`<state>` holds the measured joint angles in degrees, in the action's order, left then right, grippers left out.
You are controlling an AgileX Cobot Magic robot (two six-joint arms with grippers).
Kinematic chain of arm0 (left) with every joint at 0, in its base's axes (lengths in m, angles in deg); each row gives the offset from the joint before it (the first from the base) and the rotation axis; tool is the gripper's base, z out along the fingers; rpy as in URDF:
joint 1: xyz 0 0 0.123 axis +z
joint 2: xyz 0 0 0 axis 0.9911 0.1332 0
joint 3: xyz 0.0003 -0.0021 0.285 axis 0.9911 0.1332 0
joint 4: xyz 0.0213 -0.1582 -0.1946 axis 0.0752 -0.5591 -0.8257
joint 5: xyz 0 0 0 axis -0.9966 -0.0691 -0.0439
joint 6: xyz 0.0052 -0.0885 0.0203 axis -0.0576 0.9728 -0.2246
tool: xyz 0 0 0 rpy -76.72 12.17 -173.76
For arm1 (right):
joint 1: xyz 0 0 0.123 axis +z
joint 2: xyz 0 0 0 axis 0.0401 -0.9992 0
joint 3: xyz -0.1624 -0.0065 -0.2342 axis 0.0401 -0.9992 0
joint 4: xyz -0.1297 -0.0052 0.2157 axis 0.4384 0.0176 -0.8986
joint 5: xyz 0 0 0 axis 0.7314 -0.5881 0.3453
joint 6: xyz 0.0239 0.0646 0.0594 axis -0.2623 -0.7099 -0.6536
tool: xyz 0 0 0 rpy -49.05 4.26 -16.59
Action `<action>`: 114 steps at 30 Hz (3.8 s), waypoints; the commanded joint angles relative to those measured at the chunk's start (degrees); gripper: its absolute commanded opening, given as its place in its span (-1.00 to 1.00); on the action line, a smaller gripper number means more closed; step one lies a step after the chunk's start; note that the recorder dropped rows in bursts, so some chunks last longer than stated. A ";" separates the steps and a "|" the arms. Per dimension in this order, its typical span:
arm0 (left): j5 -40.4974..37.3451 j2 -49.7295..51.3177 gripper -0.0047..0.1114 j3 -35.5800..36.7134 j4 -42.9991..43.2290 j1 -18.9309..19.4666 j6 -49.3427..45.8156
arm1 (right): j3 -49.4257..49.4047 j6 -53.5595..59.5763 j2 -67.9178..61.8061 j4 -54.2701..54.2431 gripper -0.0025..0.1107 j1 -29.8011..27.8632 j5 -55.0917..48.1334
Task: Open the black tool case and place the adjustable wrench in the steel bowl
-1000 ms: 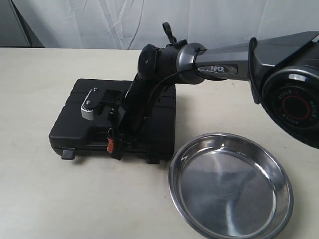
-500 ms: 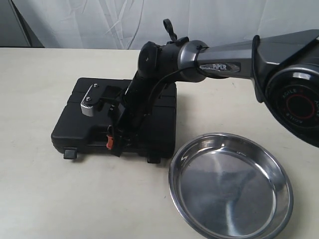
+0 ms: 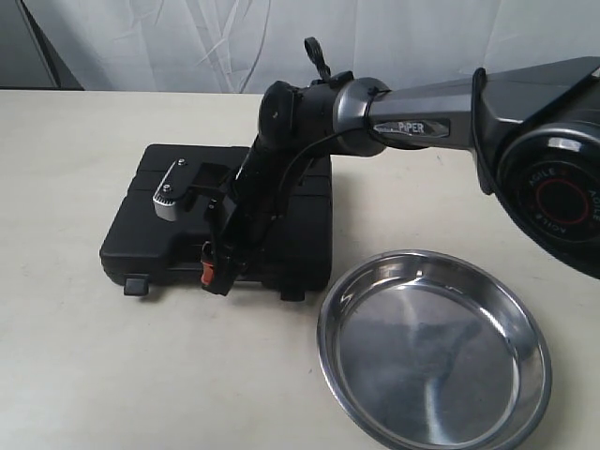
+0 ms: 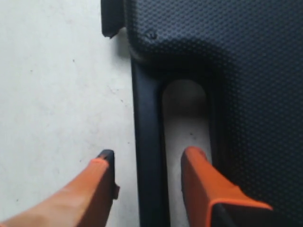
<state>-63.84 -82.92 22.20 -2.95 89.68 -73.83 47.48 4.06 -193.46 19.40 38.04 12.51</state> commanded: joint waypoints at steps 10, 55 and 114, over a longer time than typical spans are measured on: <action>0.31 0.29 -0.91 -0.22 0.14 -0.09 0.11 | 0.26 -0.01 -0.17 2.58 -0.36 -0.35 3.87; 0.31 0.29 -0.91 -0.22 0.14 -0.09 0.11 | 0.26 1.55 4.80 -6.56 -0.97 -0.35 -0.08; 0.31 0.29 -0.91 -0.22 0.14 -0.09 0.11 | 0.26 1.98 14.60 19.43 -0.97 -0.95 28.88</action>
<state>-63.84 -82.92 22.20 -2.95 89.68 -73.83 47.76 5.70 -177.24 36.94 37.42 39.01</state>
